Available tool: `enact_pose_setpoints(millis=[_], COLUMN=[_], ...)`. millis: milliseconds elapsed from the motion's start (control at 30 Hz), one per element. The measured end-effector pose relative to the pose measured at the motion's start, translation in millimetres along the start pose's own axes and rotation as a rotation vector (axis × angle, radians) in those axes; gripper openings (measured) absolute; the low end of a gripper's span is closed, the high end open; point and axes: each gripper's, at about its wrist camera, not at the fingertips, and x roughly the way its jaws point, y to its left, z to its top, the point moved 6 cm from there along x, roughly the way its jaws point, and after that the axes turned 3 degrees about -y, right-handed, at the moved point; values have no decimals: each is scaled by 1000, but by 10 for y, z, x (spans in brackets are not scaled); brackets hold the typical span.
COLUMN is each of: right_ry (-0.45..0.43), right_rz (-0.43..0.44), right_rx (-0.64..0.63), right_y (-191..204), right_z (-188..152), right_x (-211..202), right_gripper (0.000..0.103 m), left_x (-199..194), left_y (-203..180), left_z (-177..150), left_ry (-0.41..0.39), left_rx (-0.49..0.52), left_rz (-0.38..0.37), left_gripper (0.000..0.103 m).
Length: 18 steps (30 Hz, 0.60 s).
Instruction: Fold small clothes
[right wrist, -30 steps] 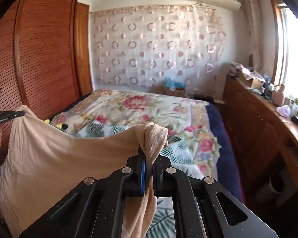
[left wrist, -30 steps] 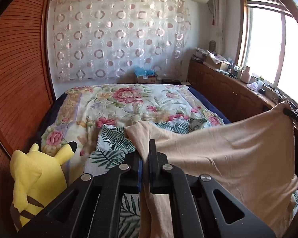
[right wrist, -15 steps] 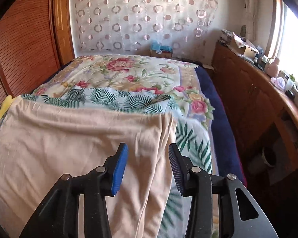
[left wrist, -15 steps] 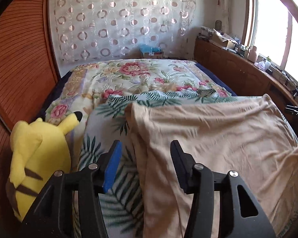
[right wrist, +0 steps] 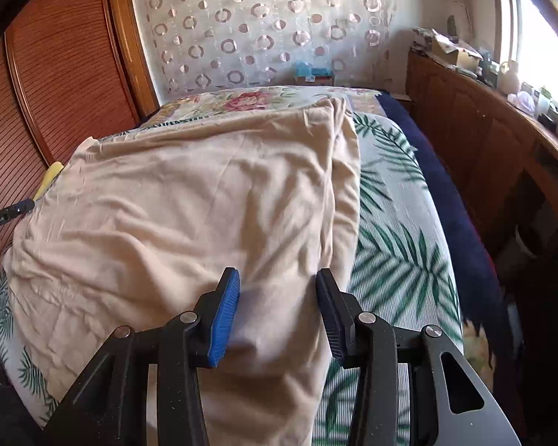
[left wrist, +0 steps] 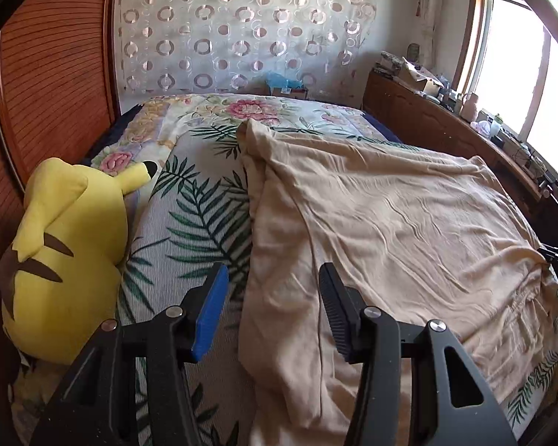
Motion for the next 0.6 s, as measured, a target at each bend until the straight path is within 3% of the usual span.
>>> enact_pose_setpoints(millis=[300,600], right_ry=[-20,-24], right_rz=[5,44], right_rx=[32,20], right_y=[-9,195], right_z=[-207,-440], right_x=[-289,-400], right_gripper=[44,44], left_x=[-233,-395], left_y=[-89,-206], left_z=[-245,-436], left_ry=[10,26], left_rx=[22,-6], left_rz=[31,-13], left_gripper=[52,52])
